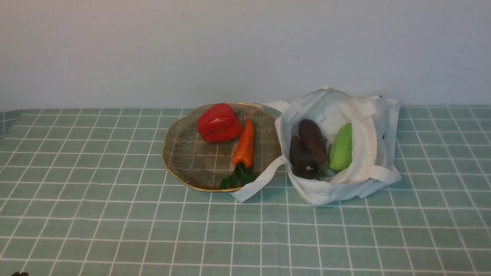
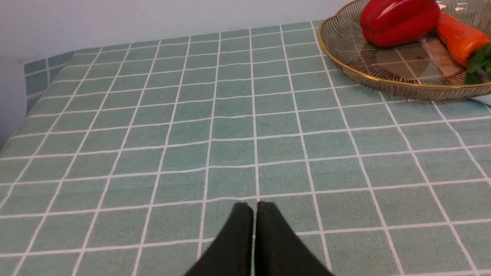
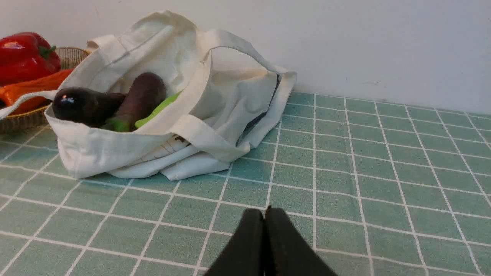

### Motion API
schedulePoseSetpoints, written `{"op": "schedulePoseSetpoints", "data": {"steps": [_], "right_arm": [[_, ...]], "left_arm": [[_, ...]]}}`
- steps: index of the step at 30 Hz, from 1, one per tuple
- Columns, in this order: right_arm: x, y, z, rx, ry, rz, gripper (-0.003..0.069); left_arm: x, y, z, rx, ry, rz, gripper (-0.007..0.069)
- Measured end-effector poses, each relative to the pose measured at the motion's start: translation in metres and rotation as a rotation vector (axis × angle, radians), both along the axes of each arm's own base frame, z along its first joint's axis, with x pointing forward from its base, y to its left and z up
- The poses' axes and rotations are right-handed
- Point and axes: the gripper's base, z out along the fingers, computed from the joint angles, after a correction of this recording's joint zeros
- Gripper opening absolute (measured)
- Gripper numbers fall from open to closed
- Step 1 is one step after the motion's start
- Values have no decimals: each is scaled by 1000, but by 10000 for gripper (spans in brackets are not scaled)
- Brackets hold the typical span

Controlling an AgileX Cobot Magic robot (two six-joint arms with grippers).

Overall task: Take vegetables from cloth bag on blue coffee tablecloth place on plate.
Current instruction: 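Reach into the white cloth bag and grasp a vegetable inside with the right gripper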

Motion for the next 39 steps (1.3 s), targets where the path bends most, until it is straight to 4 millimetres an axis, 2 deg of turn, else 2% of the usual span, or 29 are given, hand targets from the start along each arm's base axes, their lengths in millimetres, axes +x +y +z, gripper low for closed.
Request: {"op": "schedulePoseSetpoints", "data": {"steps": [39], "right_arm": [[0, 0, 0, 14, 4, -3, -15]], "left_arm": [[0, 0, 0, 0, 0, 0, -5]]}}
